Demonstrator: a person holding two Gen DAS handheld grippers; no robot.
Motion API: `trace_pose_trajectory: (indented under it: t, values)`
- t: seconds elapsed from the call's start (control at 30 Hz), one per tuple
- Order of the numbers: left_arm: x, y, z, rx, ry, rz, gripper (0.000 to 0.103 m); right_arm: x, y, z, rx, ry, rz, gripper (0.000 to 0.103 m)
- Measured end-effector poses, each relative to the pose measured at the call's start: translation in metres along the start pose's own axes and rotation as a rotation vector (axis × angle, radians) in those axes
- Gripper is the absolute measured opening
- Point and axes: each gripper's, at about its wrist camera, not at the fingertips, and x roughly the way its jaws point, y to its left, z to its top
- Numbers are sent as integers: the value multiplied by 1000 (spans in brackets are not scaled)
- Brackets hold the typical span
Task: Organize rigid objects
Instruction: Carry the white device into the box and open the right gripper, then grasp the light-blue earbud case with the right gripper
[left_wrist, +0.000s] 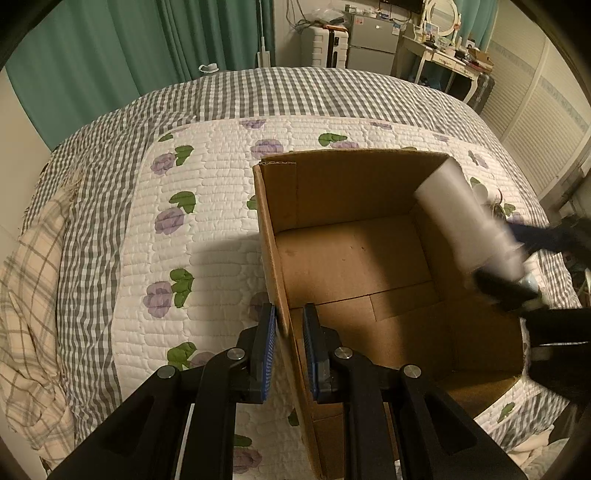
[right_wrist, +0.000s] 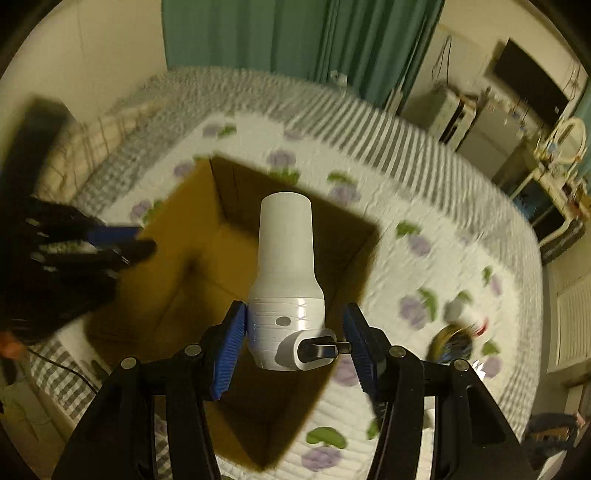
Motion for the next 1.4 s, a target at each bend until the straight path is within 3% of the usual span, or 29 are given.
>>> trace_pose_trajectory:
  t: [0.13, 0.47, 0.53, 0.57, 0.73, 0.8, 1.1, 1.3, 1.4]
  values:
    - [0, 2, -1, -2, -3, -15, 15, 33, 8, -10, -24, 60, -16, 54]
    - [0, 6, -1, -15, -7, -42, 15, 41, 22, -16, -20, 74, 1, 54]
    - [0, 6, -1, -14, -8, -42, 15, 35, 22, -14, -12, 69, -8, 60]
    - [0, 6, -1, -13, -8, -39, 15, 30, 21, -13, -7, 62, -17, 70]
    - [0, 5, -1, -11, -8, -34, 15, -8, 7, -9, 39, 14, -4, 80]
    - [0, 4, 0, -12, -6, -30, 15, -27, -2, -7, 46, -16, -9, 86]
    - [-1, 2, -2, -7, -4, -12, 15, -95, -89, -15, 156, -109, -93, 88]
    - [-1, 2, -1, -10, 1, -14, 15, -95, -157, -56, 254, -107, -212, 88]
    - [-1, 1, 0, -2, 3, -5, 15, -72, -193, -84, 312, -40, -259, 88]
